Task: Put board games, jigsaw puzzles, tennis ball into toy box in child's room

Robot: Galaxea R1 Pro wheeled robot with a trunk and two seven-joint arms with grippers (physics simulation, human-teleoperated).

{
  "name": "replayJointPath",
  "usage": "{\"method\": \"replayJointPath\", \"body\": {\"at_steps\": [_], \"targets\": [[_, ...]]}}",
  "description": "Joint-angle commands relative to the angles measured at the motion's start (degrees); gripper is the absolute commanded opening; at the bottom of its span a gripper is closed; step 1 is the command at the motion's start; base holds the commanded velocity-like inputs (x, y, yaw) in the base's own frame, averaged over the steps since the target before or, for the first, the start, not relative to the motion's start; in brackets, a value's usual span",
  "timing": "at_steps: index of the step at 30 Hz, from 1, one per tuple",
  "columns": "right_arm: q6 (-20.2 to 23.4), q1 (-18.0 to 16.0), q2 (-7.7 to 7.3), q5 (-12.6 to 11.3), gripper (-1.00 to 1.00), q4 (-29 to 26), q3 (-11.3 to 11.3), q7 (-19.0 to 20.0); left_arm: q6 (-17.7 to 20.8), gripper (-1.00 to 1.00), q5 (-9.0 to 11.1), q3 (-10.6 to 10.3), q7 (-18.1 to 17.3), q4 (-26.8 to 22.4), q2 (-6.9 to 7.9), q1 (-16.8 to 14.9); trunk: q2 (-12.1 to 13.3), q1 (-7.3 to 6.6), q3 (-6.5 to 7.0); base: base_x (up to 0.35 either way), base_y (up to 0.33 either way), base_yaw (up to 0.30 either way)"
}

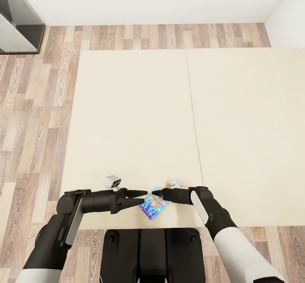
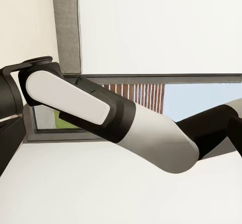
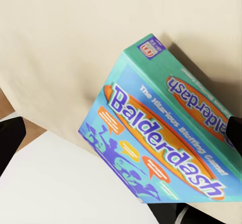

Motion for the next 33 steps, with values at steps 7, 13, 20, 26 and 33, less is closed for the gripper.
{"method": "replayJointPath", "body": {"at_steps": [7,13,20,26,33], "targets": [[0.3,0.0,0.00,0.0,1.00,0.0,0.0,0.1,0.6,1.00,0.0,0.0,-0.1,0.0,0.01,0.0,-0.1,0.03,-0.06,0.000,0.000,0.000],[0.3,0.0,-0.03,-0.1,1.00,0.0,-0.1,0.2,0.6,1.00,0.0,0.0,-0.1,0.0,0.01,0.0,-0.1,0.03,-0.06,0.000,0.000,0.000],[0.3,0.0,0.00,-0.1,1.00,0.0,0.0,0.2,0.6,1.00,0.0,0.0,-0.2,0.0,0.01,0.0,-0.1,0.03,-0.06,0.000,0.000,0.000],[0.3,0.0,-0.08,-0.1,1.00,-0.1,-0.1,0.2,0.6,1.00,0.0,0.0,-0.2,0.0,0.01,0.0,-0.1,0.03,-0.06,0.000,0.000,0.000],[0.2,0.0,-0.08,0.0,1.00,-0.2,-0.2,0.3,0.6,1.00,0.0,0.1,-0.2,0.0,0.01,0.0,-0.1,0.03,-0.06,0.000,0.000,0.000]]}}
